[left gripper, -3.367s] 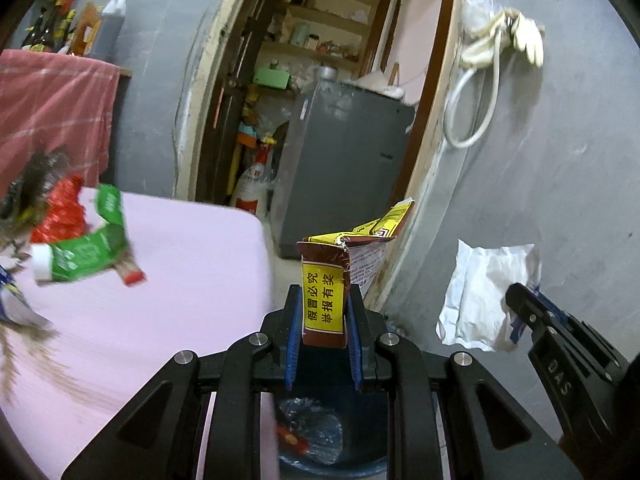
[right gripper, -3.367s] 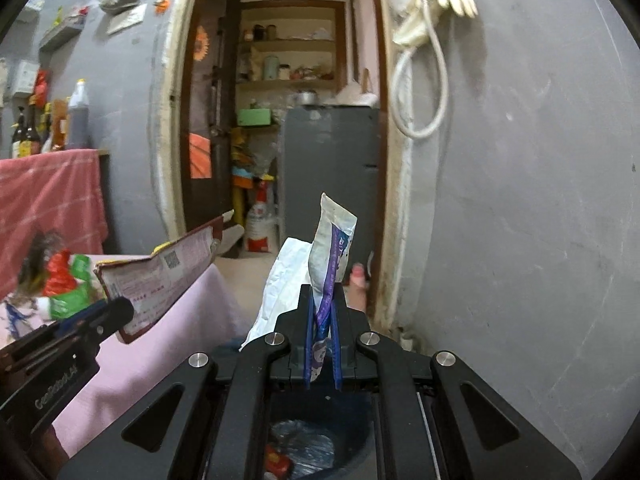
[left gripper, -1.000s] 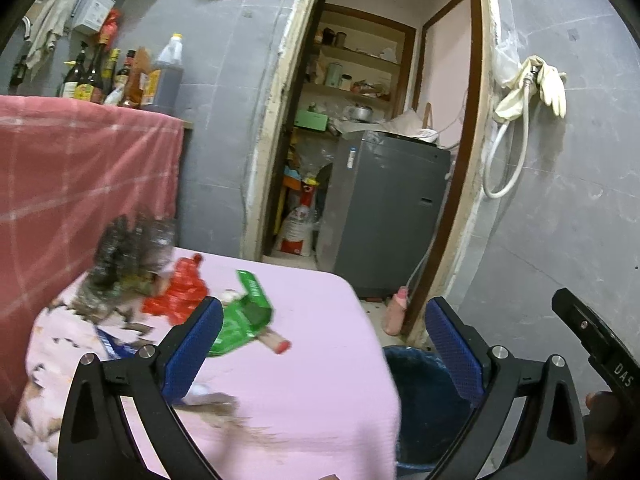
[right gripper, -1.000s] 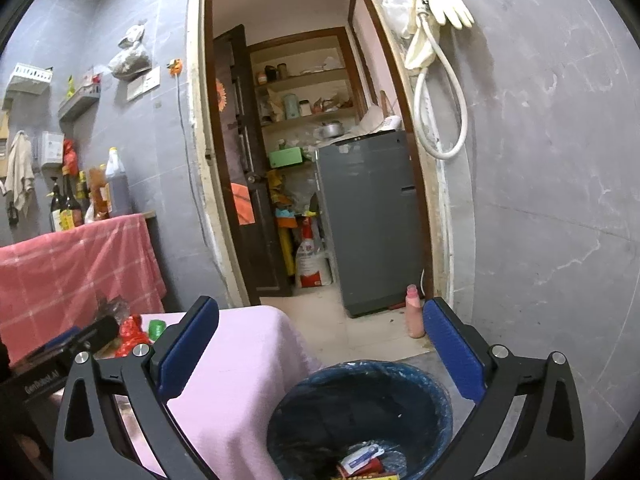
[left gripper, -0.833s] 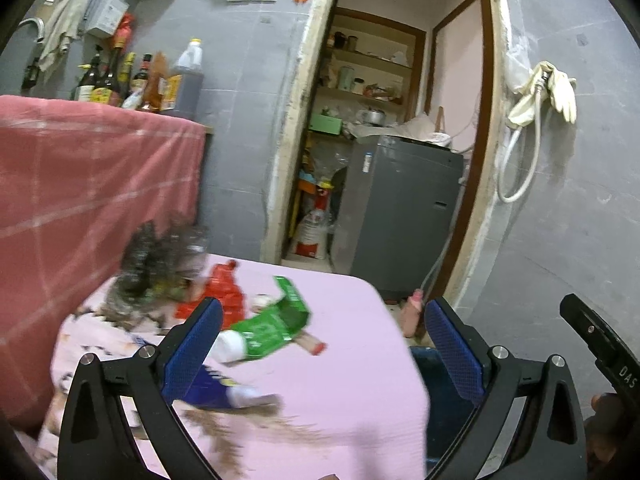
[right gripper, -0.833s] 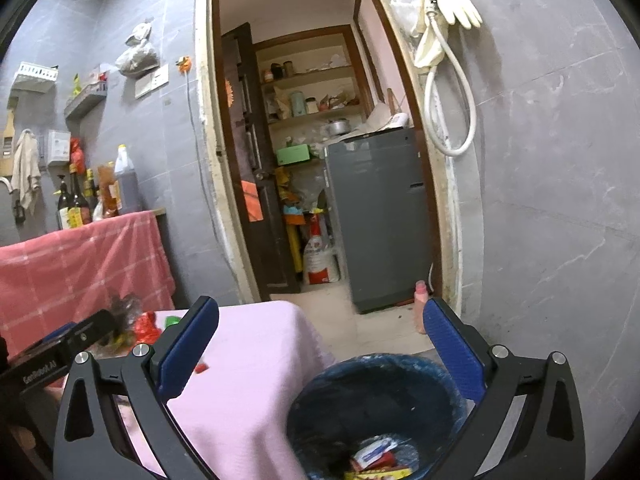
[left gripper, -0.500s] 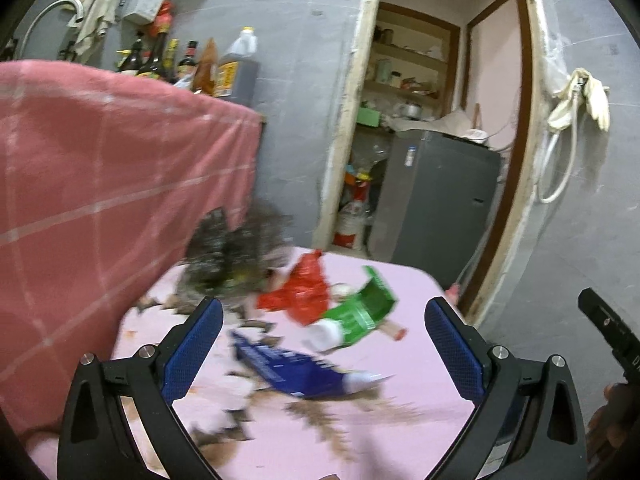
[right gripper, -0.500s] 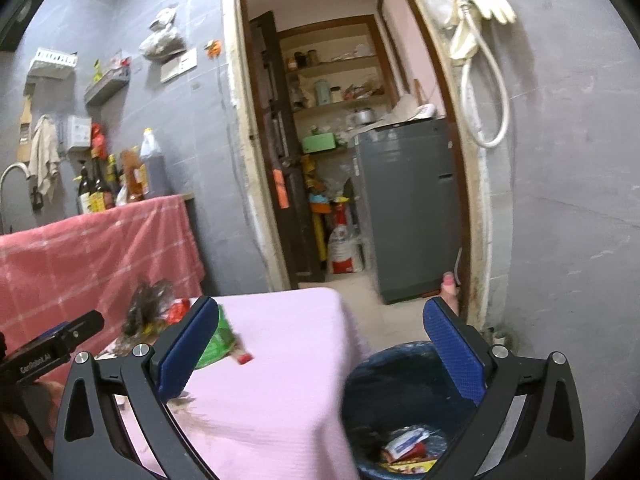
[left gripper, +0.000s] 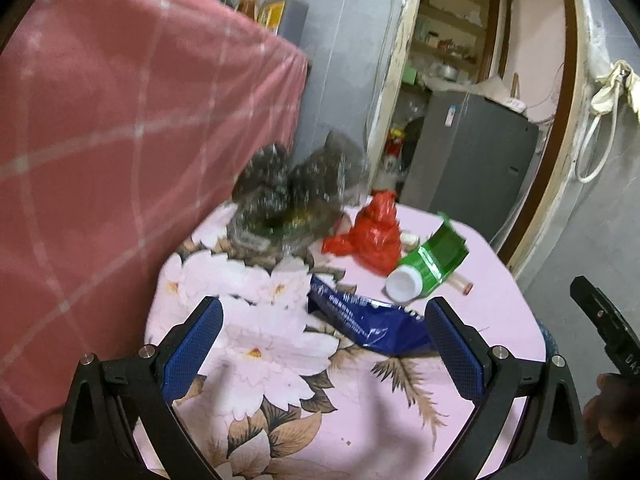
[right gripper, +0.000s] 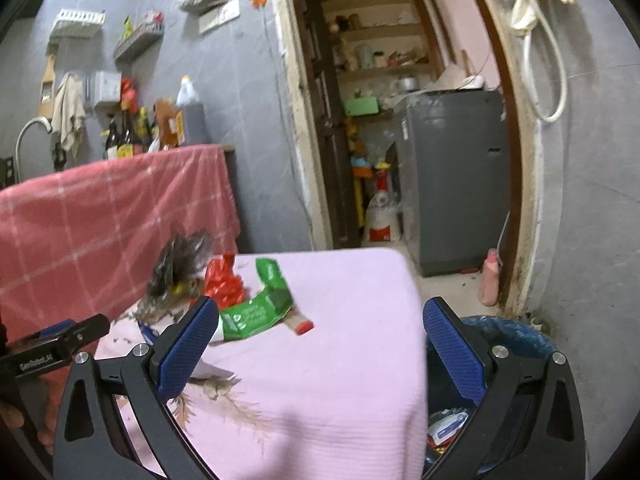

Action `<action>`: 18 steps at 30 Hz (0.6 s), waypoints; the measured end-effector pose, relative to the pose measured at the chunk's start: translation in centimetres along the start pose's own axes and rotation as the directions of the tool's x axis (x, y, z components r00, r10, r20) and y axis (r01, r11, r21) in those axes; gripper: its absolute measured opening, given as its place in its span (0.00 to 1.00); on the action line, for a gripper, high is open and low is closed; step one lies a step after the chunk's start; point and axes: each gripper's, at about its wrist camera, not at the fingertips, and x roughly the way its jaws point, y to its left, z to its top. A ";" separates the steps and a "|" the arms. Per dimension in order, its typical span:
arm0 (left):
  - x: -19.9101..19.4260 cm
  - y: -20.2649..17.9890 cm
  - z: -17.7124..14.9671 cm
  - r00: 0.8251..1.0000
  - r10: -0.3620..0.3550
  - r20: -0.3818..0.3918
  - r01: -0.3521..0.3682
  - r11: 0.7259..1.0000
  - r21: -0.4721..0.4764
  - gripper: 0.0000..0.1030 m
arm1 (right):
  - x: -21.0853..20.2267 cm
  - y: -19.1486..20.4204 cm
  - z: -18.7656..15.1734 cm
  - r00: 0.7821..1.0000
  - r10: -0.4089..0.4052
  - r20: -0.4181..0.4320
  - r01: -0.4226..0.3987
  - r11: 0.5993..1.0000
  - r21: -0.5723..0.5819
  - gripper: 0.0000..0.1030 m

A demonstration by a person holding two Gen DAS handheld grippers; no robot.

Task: Collect trash
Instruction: 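Move both tools back to the table and close the left tool on the blue tube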

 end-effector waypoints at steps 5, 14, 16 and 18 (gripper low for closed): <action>1.4 0.0 -0.2 0.998 -0.017 -0.059 0.017 1.000 -0.009 0.94 | 2.4 -0.1 -0.3 0.998 0.000 -0.070 -0.001 1.000 -0.019 1.00; 3.9 -0.4 -0.2 0.982 -0.083 -0.168 0.078 0.996 -0.032 0.50 | 7.1 0.3 -0.6 0.979 0.047 -0.200 -0.062 0.996 -0.069 0.76; 4.4 -0.5 -0.2 0.977 -0.094 -0.191 0.089 0.995 -0.036 0.43 | 8.2 0.6 -0.6 0.970 0.056 -0.235 -0.077 0.994 -0.082 0.71; 4.9 -0.6 0.0 0.972 -0.104 -0.211 0.098 0.995 -0.036 0.34 | 9.1 0.6 -0.6 0.965 0.061 -0.256 -0.085 0.993 -0.083 0.64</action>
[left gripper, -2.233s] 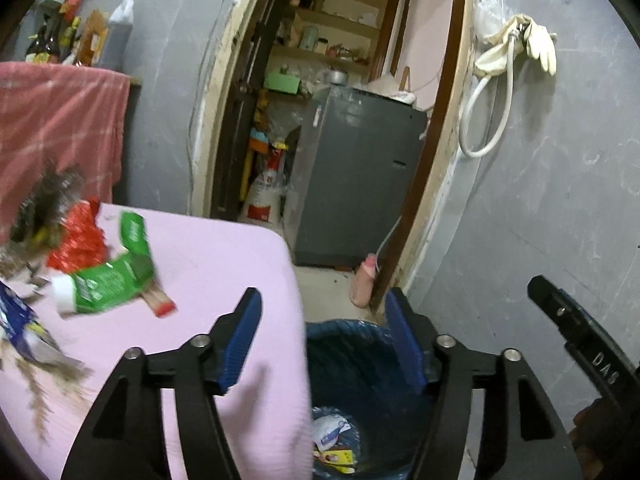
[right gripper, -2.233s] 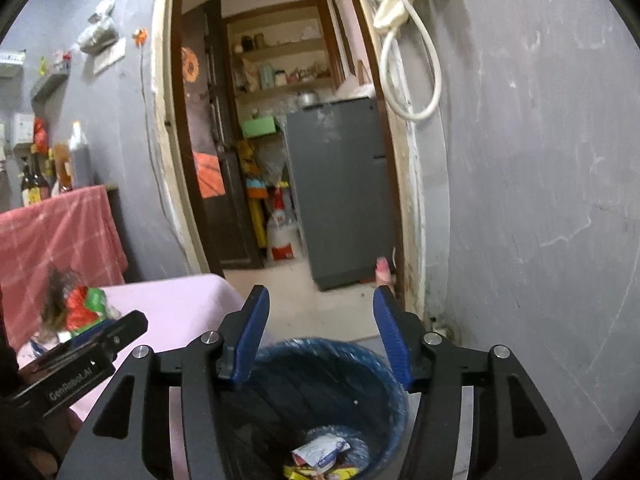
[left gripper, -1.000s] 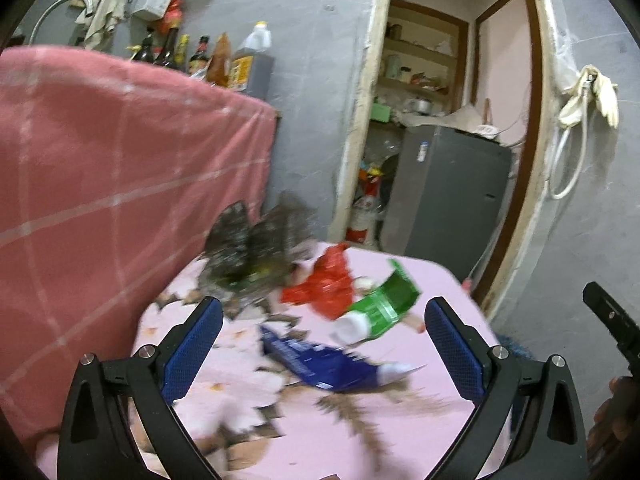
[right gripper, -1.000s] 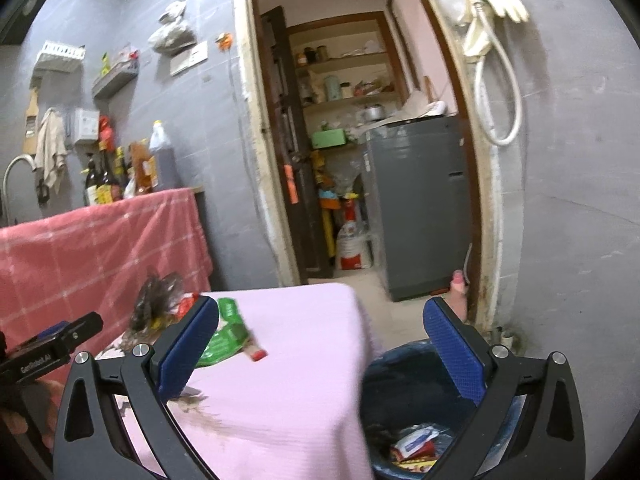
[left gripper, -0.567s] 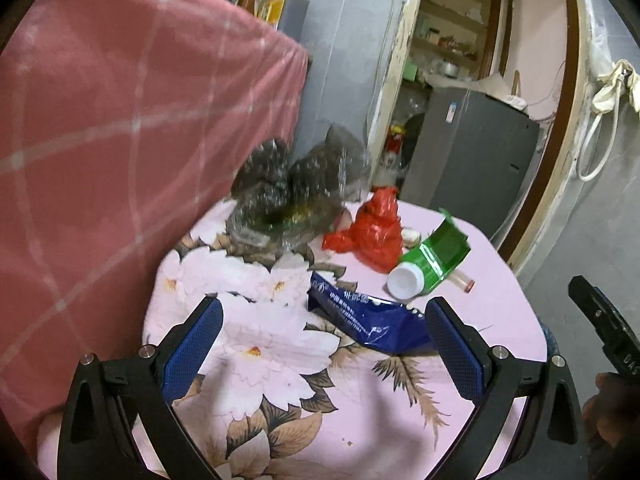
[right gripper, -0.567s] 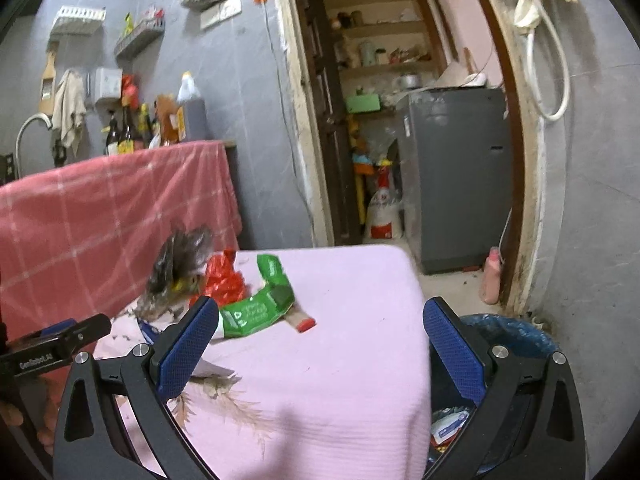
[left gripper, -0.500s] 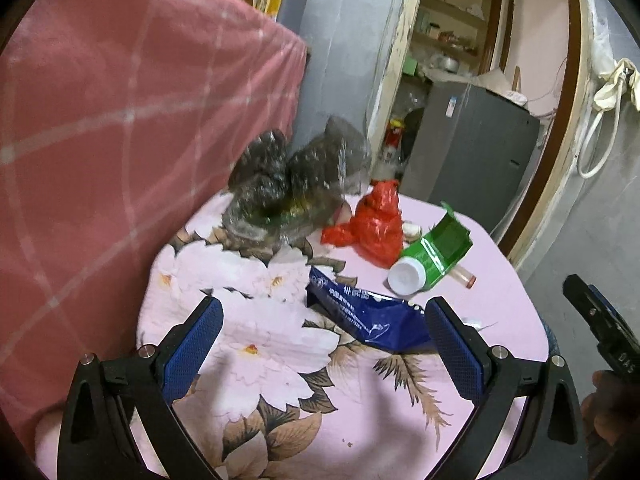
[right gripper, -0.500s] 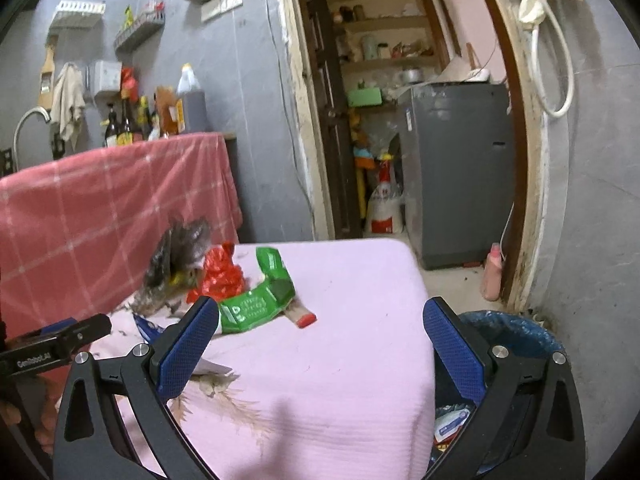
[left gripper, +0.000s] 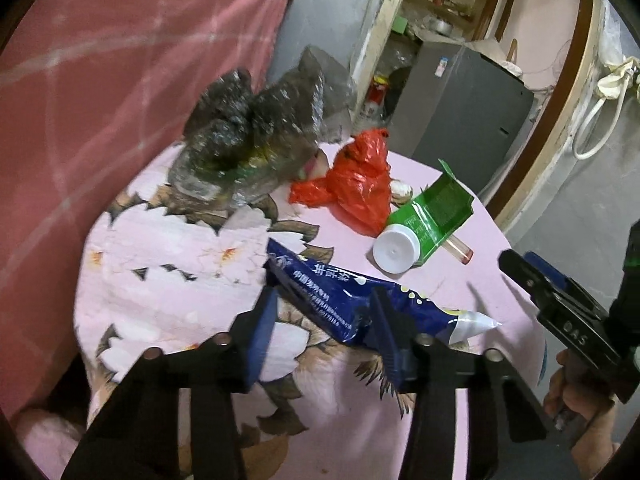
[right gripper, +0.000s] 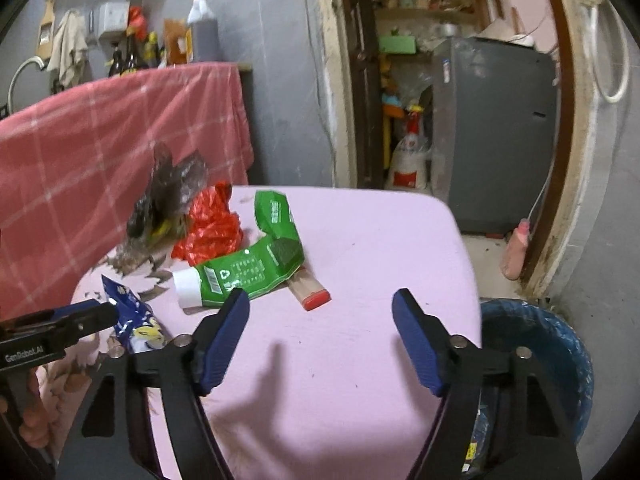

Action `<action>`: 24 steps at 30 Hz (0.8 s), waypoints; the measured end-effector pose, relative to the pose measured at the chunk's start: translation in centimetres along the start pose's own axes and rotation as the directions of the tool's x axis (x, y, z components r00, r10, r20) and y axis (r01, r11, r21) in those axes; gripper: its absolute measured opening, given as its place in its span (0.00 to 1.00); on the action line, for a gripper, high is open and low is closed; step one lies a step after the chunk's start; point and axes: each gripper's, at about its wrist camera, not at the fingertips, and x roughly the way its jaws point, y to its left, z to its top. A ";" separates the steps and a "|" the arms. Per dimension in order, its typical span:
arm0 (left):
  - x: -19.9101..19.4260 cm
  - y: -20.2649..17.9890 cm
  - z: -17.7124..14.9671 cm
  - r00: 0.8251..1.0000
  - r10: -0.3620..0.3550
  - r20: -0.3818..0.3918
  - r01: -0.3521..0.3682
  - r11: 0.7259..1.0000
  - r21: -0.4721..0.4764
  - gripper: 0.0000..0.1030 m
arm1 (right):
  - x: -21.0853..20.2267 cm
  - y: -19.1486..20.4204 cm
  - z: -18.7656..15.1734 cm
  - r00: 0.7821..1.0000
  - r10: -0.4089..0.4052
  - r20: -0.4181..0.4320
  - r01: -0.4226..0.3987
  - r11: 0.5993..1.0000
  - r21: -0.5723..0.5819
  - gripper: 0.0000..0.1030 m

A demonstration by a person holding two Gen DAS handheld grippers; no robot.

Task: Collect trash
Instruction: 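Move both tools back to the table and close the left tool on the blue tube, then lift the blue tube with the left tool while the right tool grasps the red lighter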

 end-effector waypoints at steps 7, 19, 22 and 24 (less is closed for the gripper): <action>0.8 0.6 1.0 0.998 -0.041 -0.042 0.040 0.999 -0.013 0.25 | 2.5 -0.2 0.6 0.997 0.031 -0.074 -0.032 0.999 -0.016 0.49; 1.6 1.9 3.2 0.989 -0.104 -0.104 0.105 0.994 0.003 0.18 | 6.0 -0.3 1.8 0.979 0.071 -0.192 -0.086 0.994 -0.072 0.42; 1.7 2.6 3.9 0.988 -0.108 -0.114 0.109 0.994 0.000 0.16 | 6.6 -0.2 1.7 0.973 0.078 -0.216 -0.098 0.992 -0.084 0.41; 1.7 3.0 4.1 0.986 -0.116 -0.118 0.116 0.993 -0.007 0.15 | 6.8 -0.1 1.6 0.973 0.077 -0.217 -0.099 0.991 -0.091 0.39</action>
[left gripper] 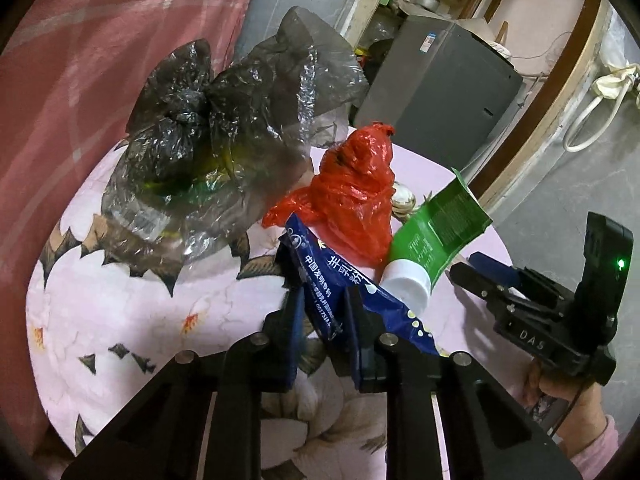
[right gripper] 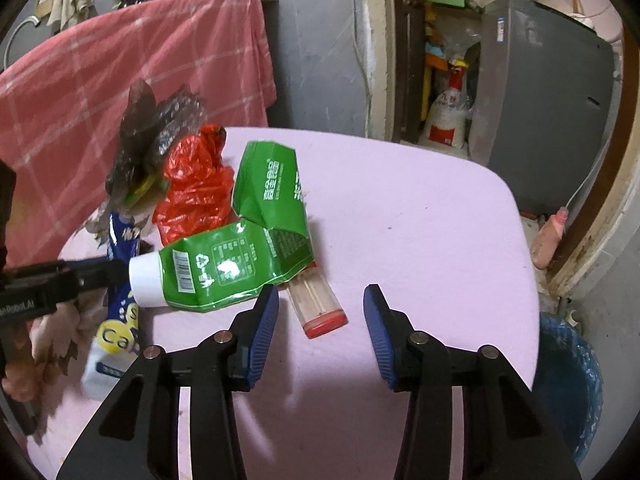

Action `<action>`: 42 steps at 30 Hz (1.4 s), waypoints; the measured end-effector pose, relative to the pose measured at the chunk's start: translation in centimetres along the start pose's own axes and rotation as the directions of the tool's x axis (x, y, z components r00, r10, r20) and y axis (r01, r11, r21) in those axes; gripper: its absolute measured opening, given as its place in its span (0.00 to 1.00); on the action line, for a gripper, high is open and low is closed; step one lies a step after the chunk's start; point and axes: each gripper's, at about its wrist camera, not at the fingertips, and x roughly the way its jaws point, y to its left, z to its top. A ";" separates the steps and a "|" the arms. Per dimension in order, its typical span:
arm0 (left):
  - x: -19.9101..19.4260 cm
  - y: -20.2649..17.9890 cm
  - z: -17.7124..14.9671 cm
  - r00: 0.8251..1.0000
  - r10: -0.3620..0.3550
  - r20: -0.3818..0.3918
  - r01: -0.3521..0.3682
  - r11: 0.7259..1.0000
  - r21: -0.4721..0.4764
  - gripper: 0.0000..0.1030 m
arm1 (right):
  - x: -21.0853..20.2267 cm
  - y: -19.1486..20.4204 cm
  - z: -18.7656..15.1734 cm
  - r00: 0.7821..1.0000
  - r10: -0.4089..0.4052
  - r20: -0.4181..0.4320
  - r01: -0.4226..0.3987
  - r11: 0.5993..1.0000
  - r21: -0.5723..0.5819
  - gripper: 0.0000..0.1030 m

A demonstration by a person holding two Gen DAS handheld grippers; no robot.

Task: Collect trash
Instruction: 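Lift the blue tube with the left tool while the right tool grasps the red lighter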

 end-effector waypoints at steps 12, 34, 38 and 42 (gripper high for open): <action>-0.6 0.0 0.6 1.000 -0.016 -0.004 0.015 1.000 -0.025 0.07 | -1.8 0.5 -1.7 1.000 0.017 0.022 -0.018 0.999 0.050 0.20; -1.3 -4.0 -1.5 0.993 -0.103 -0.063 0.106 0.993 0.047 0.05 | -5.8 1.2 -5.3 1.000 -0.017 0.005 0.017 0.993 0.114 0.22; -0.6 -4.6 -1.4 0.991 -0.109 -0.080 0.115 0.990 0.078 0.05 | -5.2 1.1 -4.4 1.000 -0.018 0.017 0.017 0.996 0.084 0.25; 0.0 -5.0 -0.9 0.988 -0.117 -0.098 0.128 0.985 0.114 0.05 | -4.4 1.1 -3.9 1.000 -0.015 0.016 0.014 0.998 0.055 0.26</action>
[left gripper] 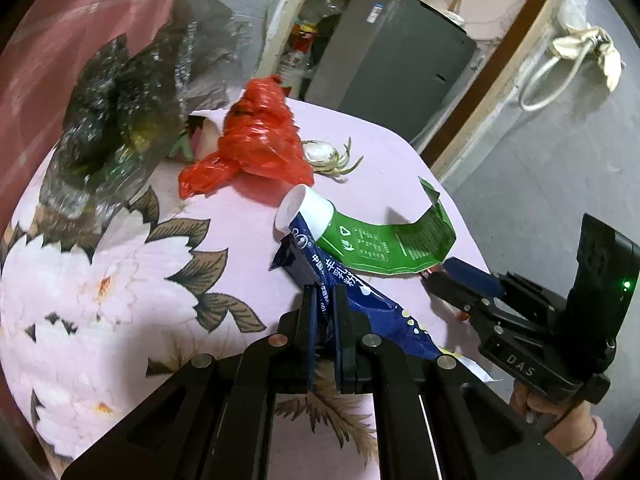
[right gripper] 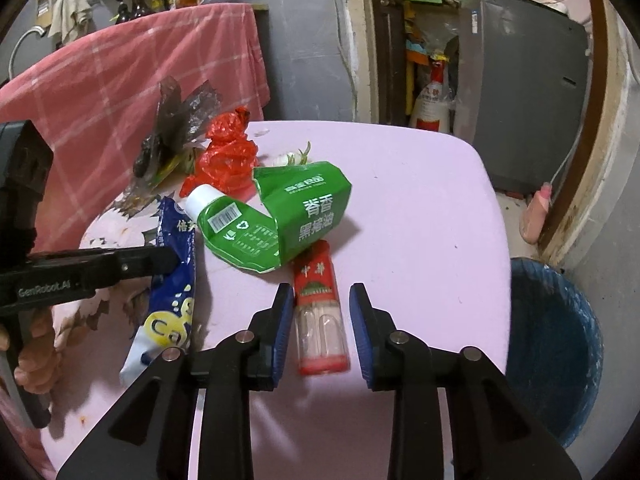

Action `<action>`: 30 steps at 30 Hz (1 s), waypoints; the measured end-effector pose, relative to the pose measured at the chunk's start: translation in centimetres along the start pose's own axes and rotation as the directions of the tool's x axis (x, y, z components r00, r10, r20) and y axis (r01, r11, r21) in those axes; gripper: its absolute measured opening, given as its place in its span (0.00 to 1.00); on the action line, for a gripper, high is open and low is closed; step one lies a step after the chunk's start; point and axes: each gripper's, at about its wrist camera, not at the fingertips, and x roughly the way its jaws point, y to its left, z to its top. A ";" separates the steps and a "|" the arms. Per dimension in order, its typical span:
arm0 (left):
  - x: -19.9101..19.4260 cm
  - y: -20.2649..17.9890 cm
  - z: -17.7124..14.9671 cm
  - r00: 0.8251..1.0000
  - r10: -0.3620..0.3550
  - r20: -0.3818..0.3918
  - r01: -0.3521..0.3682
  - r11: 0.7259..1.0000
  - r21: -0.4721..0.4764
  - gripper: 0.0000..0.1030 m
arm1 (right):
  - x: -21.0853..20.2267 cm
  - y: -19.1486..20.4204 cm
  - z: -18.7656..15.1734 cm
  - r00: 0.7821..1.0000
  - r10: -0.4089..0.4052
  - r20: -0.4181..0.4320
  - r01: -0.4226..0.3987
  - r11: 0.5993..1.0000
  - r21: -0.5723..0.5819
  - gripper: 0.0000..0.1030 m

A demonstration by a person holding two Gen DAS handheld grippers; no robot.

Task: Collect trash
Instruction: 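Lift the blue tube with the left tool while the right tool grasps the red lighter, then carry the blue tube and red lighter over the bin and open both tools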

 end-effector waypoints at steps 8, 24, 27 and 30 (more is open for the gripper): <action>0.7 -0.9 0.2 1.000 -0.019 0.002 0.019 0.999 0.027 0.04 | -0.3 0.5 -0.7 1.000 -0.011 0.013 0.012 1.000 -0.022 0.20; 2.4 -8.1 -1.3 0.994 -0.103 0.033 0.099 0.988 0.118 0.03 | -7.2 -2.8 -5.4 0.967 -0.148 0.208 0.135 0.988 0.076 0.20; 3.8 -10.2 -1.0 0.991 -0.128 0.030 0.122 0.983 0.138 0.03 | -8.7 -4.3 -5.7 0.953 -0.183 0.242 0.161 0.981 0.107 0.20; 5.1 -12.6 -0.6 0.988 -0.152 0.031 0.145 0.975 0.166 0.03 | -10.2 -6.1 -6.2 0.937 -0.225 0.267 0.194 0.971 0.137 0.20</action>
